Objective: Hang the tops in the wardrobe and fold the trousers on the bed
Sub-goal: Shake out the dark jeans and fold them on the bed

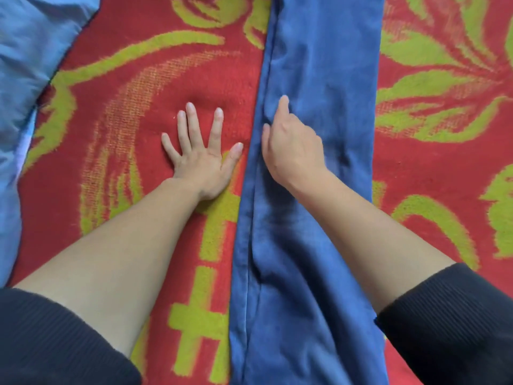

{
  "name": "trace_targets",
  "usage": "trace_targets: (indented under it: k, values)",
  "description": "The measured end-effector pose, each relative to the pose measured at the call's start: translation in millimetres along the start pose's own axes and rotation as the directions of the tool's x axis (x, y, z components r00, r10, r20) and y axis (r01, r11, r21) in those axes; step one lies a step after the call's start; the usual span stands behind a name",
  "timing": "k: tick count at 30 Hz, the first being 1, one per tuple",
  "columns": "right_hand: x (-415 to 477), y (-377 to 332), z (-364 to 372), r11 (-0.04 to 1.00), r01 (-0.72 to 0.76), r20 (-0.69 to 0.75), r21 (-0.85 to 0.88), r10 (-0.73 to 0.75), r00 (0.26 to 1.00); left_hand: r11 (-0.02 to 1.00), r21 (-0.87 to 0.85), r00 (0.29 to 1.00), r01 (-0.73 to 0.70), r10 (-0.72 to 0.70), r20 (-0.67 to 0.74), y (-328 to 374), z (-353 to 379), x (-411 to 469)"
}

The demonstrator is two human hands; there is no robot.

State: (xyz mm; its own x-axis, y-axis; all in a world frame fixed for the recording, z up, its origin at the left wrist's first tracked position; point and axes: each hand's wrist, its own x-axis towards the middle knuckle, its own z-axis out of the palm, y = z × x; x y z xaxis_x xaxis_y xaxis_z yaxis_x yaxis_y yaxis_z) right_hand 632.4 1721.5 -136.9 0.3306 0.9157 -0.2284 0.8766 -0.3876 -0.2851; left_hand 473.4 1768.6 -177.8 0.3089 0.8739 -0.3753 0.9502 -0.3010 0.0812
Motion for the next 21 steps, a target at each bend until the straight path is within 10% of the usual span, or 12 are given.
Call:
trace_targets:
  k: [5, 11, 15, 21]
  values:
    - [-3, -5, 1, 0.945, 0.091, -0.077, 0.314, -0.071, 0.995, 1.0, 0.0, 0.996, -0.005, 0.005, 0.087, -2, -10, 5]
    - [-118, 3, 0, 0.954, 0.267, -0.329, 0.136, -0.21, 0.921, 1.0, -0.006, 0.995, -0.013, 0.014, 0.104, -4, -9, 8]
    - [-233, 1, 32, 0.935, 0.332, -0.119, 0.127, -0.318, 0.941, 1.0, -0.009, 0.993, -0.014, 0.015, 0.114, -5, -11, 8]
    - [-242, 5, 52, 0.985, -0.035, 0.23, 0.168, -0.004, 0.973, 1.0, 0.02, 0.996, -0.005, 0.003, 0.085, -7, -11, 11]
